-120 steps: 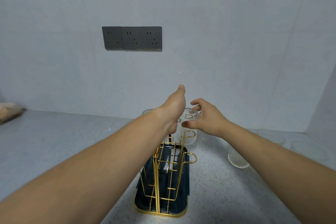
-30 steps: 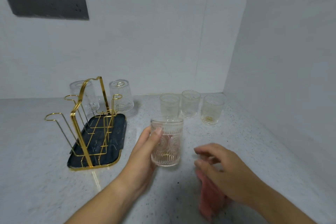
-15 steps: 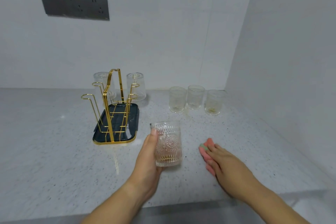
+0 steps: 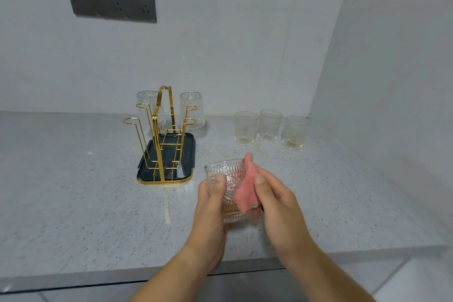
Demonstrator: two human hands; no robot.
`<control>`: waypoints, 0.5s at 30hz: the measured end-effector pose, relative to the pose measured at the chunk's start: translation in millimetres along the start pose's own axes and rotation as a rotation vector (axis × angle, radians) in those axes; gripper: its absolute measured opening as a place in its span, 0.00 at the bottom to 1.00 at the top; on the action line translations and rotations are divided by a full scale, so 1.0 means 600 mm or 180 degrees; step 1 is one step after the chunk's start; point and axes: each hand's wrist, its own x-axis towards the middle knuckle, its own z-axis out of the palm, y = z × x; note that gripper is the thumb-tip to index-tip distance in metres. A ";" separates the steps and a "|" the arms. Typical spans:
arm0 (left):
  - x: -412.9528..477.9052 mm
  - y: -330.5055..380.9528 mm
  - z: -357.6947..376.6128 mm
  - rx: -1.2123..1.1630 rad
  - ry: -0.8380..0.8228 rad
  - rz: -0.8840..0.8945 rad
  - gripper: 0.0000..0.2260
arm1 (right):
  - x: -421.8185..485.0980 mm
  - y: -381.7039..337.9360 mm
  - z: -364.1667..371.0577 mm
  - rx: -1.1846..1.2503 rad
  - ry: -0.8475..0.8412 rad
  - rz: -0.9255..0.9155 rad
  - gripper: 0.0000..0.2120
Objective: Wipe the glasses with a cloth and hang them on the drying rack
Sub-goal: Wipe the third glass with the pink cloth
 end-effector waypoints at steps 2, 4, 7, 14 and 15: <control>-0.006 -0.001 0.004 0.0092 0.0084 -0.0001 0.31 | 0.005 -0.011 0.004 -0.0028 0.0099 0.0009 0.11; -0.012 -0.002 0.011 0.0179 -0.0010 -0.0026 0.28 | 0.014 -0.015 0.007 -0.0053 0.0059 0.0061 0.13; -0.017 0.009 0.020 0.0089 -0.0160 -0.0138 0.26 | 0.015 -0.005 0.006 -0.0117 -0.0154 0.0099 0.21; -0.011 0.032 0.020 0.0063 -0.0129 0.0154 0.30 | -0.049 0.030 0.015 -0.0825 -0.0567 -0.0236 0.33; -0.012 0.034 0.023 0.0134 -0.0204 0.0170 0.28 | -0.041 0.025 0.009 -0.0762 -0.0531 -0.0143 0.32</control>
